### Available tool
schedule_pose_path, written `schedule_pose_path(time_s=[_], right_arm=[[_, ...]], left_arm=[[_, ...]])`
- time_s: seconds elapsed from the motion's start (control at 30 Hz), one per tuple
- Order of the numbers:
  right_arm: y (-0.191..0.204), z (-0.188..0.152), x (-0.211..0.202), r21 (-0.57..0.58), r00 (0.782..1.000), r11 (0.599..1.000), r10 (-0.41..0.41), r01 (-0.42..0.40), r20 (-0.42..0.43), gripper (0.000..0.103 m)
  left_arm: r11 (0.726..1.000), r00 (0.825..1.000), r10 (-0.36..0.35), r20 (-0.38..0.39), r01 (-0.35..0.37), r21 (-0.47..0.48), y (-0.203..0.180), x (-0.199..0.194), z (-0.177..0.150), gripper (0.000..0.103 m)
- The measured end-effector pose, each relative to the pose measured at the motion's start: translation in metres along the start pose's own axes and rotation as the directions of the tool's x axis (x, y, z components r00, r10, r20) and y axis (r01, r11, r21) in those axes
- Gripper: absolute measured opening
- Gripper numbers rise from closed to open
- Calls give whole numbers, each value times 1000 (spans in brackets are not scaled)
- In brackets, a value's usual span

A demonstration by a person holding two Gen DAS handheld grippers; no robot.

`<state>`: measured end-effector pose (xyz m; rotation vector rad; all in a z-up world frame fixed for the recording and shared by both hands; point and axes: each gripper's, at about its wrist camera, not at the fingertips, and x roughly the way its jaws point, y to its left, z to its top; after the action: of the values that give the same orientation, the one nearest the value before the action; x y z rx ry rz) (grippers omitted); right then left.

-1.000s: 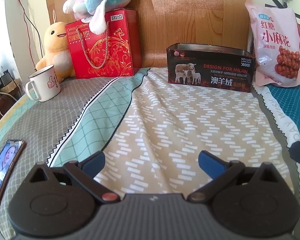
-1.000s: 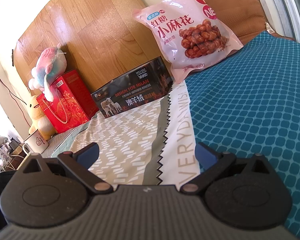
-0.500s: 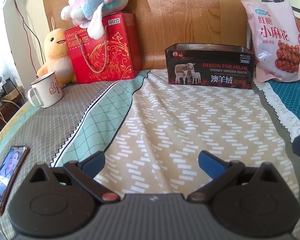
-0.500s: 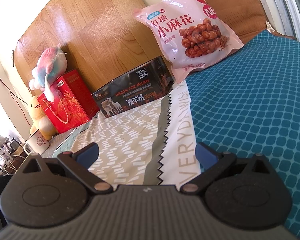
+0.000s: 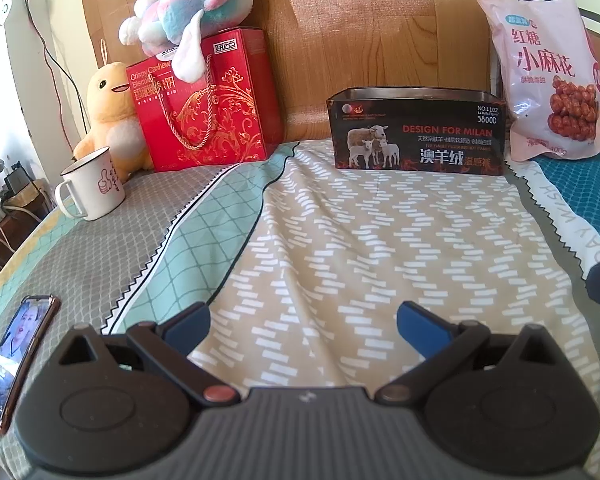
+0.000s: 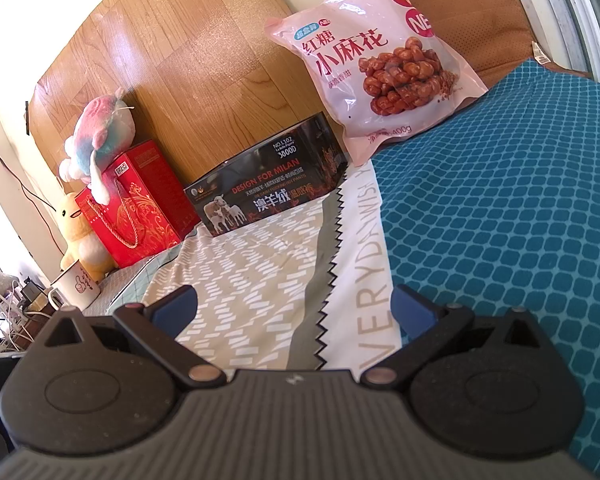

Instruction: Organize snacks

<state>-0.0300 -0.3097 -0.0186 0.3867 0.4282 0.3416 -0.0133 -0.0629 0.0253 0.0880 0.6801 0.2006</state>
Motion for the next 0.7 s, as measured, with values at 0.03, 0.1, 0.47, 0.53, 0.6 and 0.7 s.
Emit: schedule_pose_path(time_s=[0.03, 0.1, 0.47, 0.53, 0.6, 0.7], right_arm=[[-1, 0, 0, 0, 1000, 1000, 0, 0, 0, 103], [-1, 0, 0, 0, 1000, 1000, 0, 0, 0, 103], [0, 0, 0, 1, 1000, 1000, 0, 0, 0, 103], [-1, 0, 0, 1, 1000, 1000, 0, 0, 0, 103], [0, 0, 0, 1, 1000, 1000, 0, 0, 1, 103], [0, 0, 0, 2, 1000, 1000, 0, 0, 0, 103]], left_arm=[[1000, 1000, -2, -1, 2, -1, 0, 0, 0, 103], [1000, 1000, -4, -3, 4, -2, 0, 1, 0, 103], [1000, 1000, -3, 1, 3, 5, -1, -1, 0, 103], [1000, 1000, -3, 1, 3, 10, -1, -1, 0, 103], [1000, 1000, -2, 1, 2, 15, -2, -1, 0, 103], [1000, 1000, -1, 1, 1, 20, -3, -1, 0, 103]])
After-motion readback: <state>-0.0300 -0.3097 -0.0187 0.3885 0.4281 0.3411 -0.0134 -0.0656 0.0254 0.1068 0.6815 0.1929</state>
